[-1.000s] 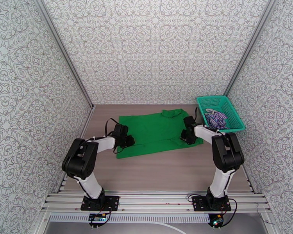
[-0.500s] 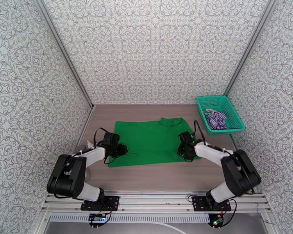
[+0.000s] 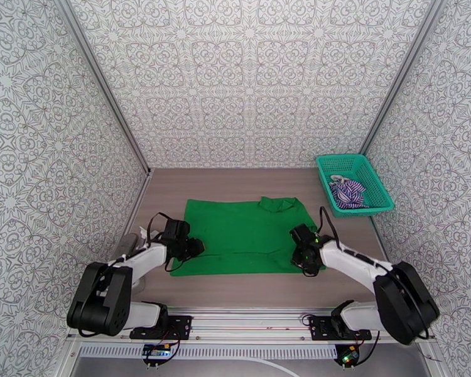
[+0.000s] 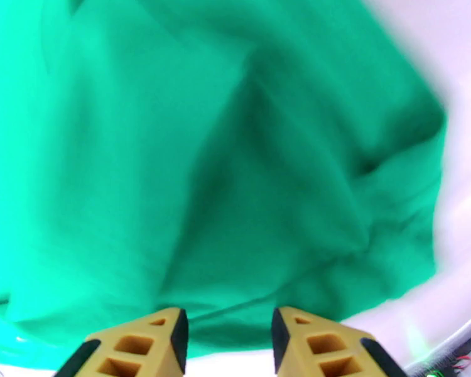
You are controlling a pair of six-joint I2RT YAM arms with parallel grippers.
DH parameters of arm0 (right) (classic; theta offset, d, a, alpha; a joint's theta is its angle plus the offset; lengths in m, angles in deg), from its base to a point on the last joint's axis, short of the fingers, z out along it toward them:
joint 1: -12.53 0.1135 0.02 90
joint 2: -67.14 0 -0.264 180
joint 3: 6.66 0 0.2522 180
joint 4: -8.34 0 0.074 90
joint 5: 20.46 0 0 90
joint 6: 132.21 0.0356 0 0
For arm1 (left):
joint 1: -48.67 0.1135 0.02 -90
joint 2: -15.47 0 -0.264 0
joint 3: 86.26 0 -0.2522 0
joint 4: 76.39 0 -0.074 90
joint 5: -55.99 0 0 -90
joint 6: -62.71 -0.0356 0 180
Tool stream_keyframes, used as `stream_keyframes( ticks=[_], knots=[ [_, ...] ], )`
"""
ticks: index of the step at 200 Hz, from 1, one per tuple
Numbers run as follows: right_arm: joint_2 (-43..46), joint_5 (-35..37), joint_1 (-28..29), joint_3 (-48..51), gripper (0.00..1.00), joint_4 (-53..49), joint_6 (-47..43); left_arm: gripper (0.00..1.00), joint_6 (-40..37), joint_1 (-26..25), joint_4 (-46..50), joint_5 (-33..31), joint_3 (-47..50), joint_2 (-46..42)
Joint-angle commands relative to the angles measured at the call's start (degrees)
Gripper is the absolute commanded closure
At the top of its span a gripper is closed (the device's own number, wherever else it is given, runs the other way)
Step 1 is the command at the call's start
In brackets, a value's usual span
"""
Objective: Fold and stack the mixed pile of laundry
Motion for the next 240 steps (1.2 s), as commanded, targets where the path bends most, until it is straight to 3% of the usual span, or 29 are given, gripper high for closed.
stream_keyframes(
  ticks=[1,27,48,106,198,240],
  knots=[
    [-5.67,-1.2,-5.06,-15.97,0.59,2.36,-12.96,0.58,-4.26,2.3,4.03,-2.37,-12.04,4.08],
    [-17.33,-6.62,-9.37,-29.67,0.62,3.27,-20.4,0.57,-6.91,5.4,6.07,-3.85,-23.97,13.31],
    [-25.64,-6.2,-10.28,-39.82,0.62,2.85,-24.6,0.57,-7.78,7.27,6.74,-5.2,-31.99,20.82],
    [-44.49,-7.81,-10.83,-58.73,0.62,-0.77,-27.37,0.51,-9.43,9.64,8.3,-7.91,-47.04,35.02],
    [-53.19,-3.85,-10.35,-65.16,0.68,-6.7,-24.32,0.46,-10.19,10.6,9.74,-8.29,-53.33,42.52],
    [-51.94,-1.72,-10.12,-64.79,0.84,-7.96,-25.05,0.46,-10.32,10.72,10.76,-8.26,-55.71,44.04]
  ],
)
